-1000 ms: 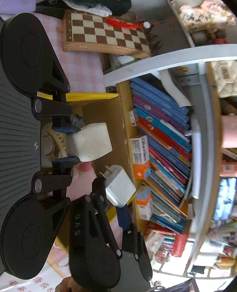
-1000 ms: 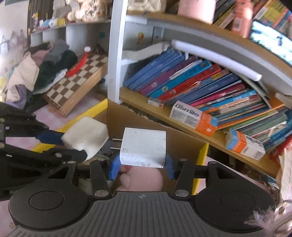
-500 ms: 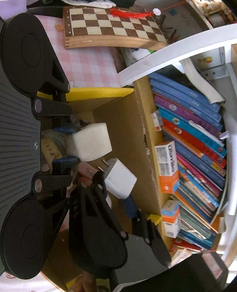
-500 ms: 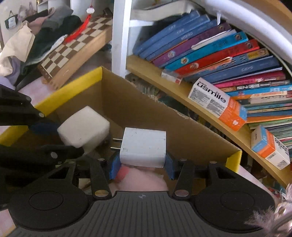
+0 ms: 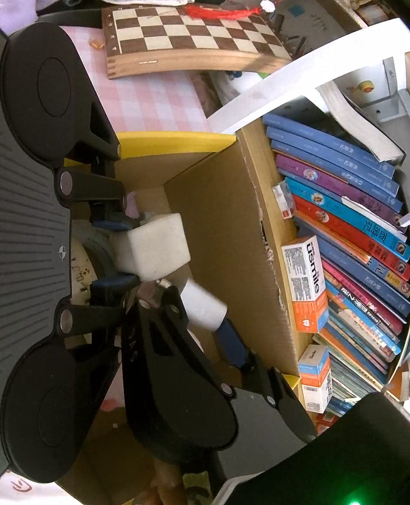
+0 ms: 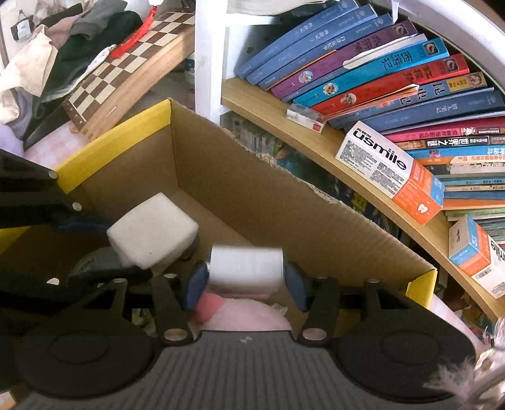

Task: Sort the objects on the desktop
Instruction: 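Open both grippers to drop the cube and charger into the box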

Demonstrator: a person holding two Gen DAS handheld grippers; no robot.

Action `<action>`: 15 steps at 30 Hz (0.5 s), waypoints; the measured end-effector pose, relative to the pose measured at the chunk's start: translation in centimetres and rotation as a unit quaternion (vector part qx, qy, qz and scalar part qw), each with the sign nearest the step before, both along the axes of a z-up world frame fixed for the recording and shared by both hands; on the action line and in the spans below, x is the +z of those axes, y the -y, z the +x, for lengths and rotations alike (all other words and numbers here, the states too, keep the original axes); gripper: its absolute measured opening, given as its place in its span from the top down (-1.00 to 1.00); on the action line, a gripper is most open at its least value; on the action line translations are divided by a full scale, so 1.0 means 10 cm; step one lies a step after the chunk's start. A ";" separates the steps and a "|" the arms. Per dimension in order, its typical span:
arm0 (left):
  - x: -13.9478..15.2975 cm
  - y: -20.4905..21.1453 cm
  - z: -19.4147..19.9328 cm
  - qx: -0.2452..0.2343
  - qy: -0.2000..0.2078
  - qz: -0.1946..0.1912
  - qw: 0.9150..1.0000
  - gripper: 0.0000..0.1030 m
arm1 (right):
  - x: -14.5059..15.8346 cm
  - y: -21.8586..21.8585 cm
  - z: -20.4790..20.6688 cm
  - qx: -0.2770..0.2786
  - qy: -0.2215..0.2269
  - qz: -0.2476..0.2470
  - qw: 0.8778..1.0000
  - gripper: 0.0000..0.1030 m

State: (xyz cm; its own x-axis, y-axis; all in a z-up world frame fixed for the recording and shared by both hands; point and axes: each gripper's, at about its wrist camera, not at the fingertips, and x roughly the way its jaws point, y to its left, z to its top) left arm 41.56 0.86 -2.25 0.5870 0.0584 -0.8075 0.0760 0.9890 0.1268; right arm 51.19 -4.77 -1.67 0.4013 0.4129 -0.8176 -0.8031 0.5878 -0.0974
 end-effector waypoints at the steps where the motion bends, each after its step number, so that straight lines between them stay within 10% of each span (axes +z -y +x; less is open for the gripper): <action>1: 0.00 0.00 0.00 -0.001 -0.001 -0.001 1.000 0.39 | 0.00 0.00 0.00 0.000 0.001 0.000 1.000 -0.08; 6: 0.05 0.06 -0.05 -0.009 0.008 0.022 1.000 -0.14 | 0.03 0.04 -0.01 -0.006 0.006 0.005 1.000 -0.10; 15: 0.41 -0.01 -0.36 0.015 0.088 0.020 0.996 -0.48 | 0.30 0.33 -0.13 -0.031 0.029 0.051 0.998 -0.35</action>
State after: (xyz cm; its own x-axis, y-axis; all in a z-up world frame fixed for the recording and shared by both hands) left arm 38.01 0.92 1.89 0.7165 0.1080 -0.6892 0.0195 0.9844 0.1746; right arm 49.92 -8.06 1.30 0.4737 0.4656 -0.7476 -0.7595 0.6456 -0.0792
